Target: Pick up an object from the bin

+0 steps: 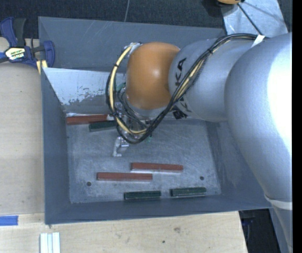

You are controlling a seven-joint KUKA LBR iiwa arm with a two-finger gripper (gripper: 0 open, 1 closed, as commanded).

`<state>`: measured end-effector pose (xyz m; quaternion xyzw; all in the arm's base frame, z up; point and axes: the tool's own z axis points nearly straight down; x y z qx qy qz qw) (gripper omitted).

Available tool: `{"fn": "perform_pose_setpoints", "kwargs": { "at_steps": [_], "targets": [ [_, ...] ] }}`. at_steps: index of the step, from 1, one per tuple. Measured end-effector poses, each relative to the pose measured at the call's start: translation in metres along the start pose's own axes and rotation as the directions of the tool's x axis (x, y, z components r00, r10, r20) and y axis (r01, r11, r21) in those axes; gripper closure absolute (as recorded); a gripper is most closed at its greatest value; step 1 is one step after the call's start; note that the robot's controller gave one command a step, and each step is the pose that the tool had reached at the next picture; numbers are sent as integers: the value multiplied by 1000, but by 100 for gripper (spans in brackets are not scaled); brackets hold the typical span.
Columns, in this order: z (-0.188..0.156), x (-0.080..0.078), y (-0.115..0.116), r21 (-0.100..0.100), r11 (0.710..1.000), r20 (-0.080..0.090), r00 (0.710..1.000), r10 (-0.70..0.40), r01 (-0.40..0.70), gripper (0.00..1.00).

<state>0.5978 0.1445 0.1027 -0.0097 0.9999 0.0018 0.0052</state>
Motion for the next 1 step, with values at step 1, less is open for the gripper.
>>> {"fn": "perform_pose_setpoints", "kwargs": {
  "at_steps": [1],
  "targets": [
    [21,-16,-27,-1,998,-26,998,-61,61,0]
  ]
}}
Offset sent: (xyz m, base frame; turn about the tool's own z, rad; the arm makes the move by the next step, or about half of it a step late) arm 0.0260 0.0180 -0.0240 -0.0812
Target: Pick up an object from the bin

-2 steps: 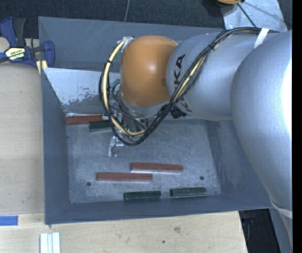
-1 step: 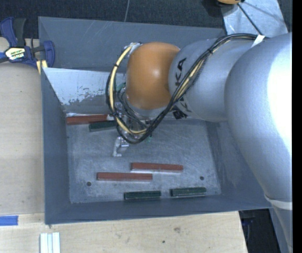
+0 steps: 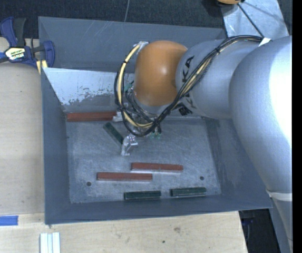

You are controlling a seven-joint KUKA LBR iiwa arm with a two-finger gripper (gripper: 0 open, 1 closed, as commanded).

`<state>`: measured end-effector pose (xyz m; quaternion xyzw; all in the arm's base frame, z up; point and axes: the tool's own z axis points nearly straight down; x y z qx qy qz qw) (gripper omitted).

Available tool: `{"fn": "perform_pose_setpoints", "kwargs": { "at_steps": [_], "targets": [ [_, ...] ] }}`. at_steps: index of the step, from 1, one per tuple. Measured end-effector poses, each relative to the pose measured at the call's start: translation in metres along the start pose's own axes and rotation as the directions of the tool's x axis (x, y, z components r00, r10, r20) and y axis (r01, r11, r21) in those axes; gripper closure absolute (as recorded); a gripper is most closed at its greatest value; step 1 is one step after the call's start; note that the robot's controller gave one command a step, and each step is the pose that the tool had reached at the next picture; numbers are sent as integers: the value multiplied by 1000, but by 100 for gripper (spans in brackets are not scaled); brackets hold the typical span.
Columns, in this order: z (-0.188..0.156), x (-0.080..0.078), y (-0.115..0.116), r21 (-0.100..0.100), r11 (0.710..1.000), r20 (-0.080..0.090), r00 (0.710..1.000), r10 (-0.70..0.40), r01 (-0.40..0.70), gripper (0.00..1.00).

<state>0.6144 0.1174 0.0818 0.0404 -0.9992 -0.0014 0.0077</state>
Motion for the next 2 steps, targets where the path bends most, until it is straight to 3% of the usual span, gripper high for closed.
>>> {"fn": "perform_pose_setpoints", "kwargs": {
  "at_steps": [1,2],
  "targets": [
    [1,-6,27,16,1000,-6,1000,-2,2,0],
    [1,-9,31,25,1000,-12,1000,-13,13,0]
  ]
}}
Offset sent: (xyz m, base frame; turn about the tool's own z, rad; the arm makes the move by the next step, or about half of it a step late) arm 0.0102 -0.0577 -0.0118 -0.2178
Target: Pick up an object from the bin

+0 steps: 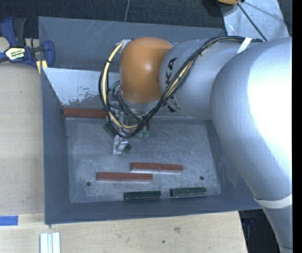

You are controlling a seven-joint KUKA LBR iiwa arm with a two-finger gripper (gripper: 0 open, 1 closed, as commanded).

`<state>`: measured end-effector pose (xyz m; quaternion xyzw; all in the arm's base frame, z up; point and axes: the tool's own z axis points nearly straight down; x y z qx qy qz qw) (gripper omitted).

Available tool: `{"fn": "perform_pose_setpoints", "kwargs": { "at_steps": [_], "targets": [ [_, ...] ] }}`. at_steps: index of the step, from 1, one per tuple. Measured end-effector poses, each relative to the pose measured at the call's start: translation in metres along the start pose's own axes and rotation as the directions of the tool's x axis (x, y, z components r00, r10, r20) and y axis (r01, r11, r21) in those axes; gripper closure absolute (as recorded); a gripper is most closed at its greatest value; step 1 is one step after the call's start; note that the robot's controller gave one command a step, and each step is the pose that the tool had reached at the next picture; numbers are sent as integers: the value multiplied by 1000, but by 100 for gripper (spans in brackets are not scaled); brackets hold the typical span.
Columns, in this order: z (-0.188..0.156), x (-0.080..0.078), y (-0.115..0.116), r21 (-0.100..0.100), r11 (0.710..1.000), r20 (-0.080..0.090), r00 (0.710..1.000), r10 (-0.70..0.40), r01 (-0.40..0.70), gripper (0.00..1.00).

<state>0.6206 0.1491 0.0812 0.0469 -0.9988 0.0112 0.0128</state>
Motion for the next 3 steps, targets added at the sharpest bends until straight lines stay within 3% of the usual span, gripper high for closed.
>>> {"fn": "perform_pose_setpoints", "kwargs": {
  "at_steps": [1,2,3],
  "targets": [
    [1,-1,5,1,998,7,998,-56,56,0],
    [2,4,-19,-21,984,29,983,-179,180,0],
    [-1,-1,-51,-12,964,76,962,-263,264,100]
  ]
}}
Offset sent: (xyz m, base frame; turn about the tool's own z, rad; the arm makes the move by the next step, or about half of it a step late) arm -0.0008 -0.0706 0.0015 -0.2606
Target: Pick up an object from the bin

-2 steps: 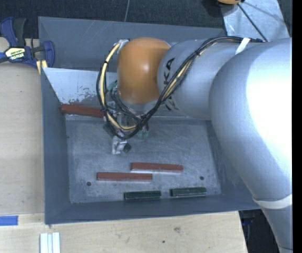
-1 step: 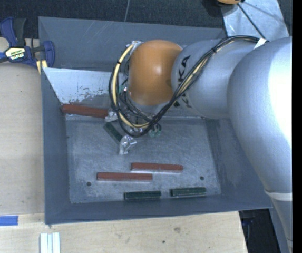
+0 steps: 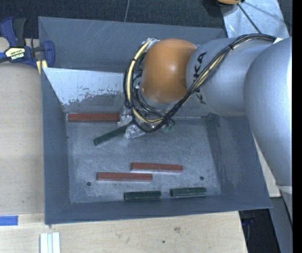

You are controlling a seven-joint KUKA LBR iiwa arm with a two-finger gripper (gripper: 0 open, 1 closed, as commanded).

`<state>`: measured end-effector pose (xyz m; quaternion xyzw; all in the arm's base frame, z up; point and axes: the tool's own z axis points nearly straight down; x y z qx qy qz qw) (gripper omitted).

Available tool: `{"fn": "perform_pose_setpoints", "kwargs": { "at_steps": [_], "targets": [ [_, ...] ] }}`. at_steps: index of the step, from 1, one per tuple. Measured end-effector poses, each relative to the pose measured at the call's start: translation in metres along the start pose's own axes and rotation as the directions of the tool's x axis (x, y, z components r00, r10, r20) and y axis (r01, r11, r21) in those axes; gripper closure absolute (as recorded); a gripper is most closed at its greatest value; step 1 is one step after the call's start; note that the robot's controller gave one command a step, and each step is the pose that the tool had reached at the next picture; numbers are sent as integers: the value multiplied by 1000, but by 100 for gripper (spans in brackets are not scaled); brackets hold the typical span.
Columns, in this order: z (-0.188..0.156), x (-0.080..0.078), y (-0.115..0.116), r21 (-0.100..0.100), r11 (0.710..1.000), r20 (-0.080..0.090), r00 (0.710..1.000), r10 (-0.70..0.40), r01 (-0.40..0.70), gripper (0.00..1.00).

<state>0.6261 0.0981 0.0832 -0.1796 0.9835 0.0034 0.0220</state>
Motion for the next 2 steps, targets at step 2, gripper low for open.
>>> {"fn": "perform_pose_setpoints", "kwargs": {
  "at_steps": [2],
  "targets": [
    [-191,-3,2,0,1000,-43,999,18,-18,100]
  ]
}}
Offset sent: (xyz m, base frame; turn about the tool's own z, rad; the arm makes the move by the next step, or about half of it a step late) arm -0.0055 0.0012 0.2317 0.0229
